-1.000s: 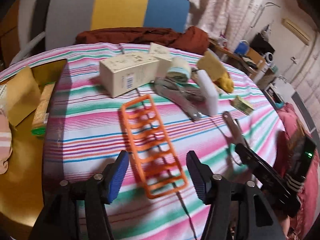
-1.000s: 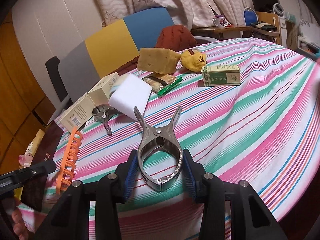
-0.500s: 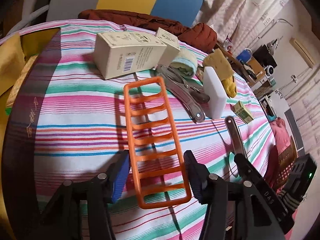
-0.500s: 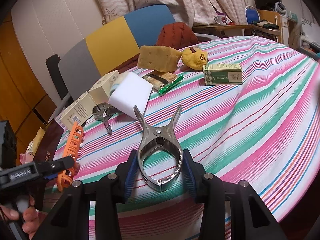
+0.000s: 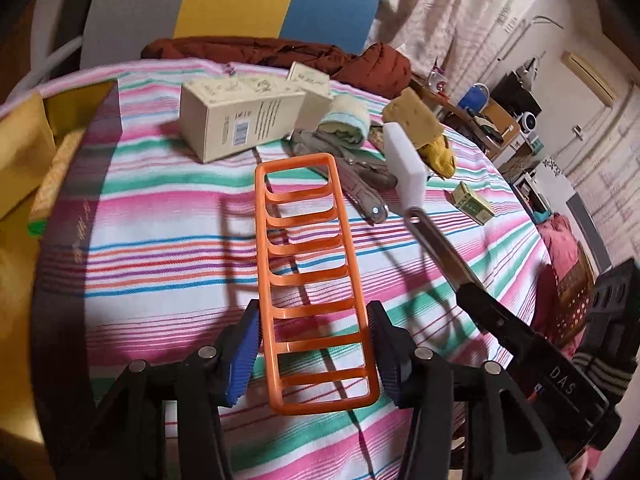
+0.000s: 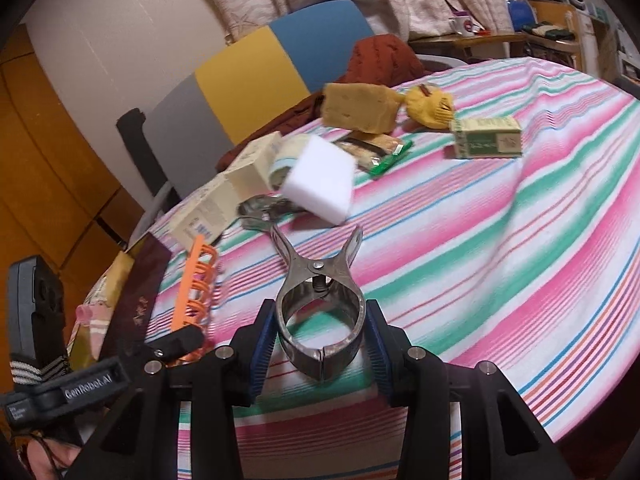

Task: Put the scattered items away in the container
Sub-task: 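Carry the orange rack and metal clip over the gold tray with both grippers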

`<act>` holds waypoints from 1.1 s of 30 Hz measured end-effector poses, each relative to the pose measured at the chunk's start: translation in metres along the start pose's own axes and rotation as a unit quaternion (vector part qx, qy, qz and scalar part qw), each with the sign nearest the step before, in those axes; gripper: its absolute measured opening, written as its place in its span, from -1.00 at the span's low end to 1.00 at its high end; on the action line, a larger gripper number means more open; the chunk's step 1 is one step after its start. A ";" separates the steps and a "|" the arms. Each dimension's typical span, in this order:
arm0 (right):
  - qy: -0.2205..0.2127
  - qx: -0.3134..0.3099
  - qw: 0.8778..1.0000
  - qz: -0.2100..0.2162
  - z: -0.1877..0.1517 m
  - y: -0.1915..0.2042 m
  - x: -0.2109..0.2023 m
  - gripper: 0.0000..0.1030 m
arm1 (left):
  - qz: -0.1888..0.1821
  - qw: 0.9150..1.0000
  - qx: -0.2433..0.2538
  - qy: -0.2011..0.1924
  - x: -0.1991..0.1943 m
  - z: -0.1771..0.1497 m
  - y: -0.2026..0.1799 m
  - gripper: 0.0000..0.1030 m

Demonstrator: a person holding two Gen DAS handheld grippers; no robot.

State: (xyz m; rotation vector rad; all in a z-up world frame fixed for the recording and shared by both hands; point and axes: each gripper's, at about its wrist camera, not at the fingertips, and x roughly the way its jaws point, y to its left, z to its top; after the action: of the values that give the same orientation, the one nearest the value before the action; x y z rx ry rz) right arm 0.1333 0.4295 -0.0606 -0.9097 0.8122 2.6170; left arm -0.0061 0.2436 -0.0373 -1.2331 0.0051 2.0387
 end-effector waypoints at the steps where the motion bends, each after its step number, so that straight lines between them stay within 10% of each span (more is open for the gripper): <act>1: 0.001 -0.005 1.000 0.003 0.000 0.004 0.000 -0.15 | 0.002 1.000 0.002 -0.003 -0.003 0.000 0.001 0.01; 19: -0.001 -0.075 0.993 0.089 0.016 0.101 0.005 -0.16 | 0.026 0.997 -0.020 -0.073 -0.082 0.010 0.048 0.01; 33: 0.038 -0.119 0.974 0.187 0.040 0.223 0.053 -0.16 | 0.115 0.987 -0.079 -0.082 -0.119 -0.001 0.141 -0.03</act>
State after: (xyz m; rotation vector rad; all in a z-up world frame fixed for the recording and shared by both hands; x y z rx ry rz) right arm -0.0172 0.2747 0.0260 -1.0060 0.7623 3.0771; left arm -0.0573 0.0716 0.0034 -1.2028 -0.0989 2.3761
